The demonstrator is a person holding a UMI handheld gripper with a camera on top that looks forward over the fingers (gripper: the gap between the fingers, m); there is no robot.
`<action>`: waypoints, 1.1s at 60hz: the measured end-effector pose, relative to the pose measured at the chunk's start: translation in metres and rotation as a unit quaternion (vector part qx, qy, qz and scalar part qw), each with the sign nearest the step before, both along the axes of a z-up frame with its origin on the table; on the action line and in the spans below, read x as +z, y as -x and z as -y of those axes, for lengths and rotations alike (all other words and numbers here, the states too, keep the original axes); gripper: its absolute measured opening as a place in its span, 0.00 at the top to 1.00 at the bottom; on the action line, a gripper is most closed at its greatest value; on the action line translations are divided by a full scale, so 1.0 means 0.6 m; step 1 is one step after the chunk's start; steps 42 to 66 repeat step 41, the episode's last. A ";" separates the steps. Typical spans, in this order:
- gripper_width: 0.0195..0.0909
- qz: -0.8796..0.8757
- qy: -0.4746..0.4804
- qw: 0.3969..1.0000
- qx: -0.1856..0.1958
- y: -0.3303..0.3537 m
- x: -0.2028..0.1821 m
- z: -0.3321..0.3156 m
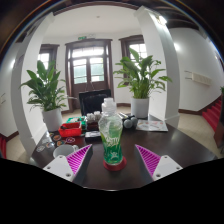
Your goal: Pour water
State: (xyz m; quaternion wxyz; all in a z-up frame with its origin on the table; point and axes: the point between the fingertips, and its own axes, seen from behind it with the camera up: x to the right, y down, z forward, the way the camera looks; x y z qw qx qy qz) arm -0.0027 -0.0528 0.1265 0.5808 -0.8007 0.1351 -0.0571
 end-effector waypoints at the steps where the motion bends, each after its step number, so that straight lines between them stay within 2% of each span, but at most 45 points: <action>1: 0.07 0.002 -0.001 1.000 0.001 0.001 0.008 0.009; 9: 0.08 0.018 -0.002 1.000 0.023 0.017 0.062 0.070; 31: 0.08 0.007 -0.018 0.995 0.096 0.069 0.141 0.146; 66: 0.08 0.018 -0.010 0.996 0.089 0.058 0.142 0.153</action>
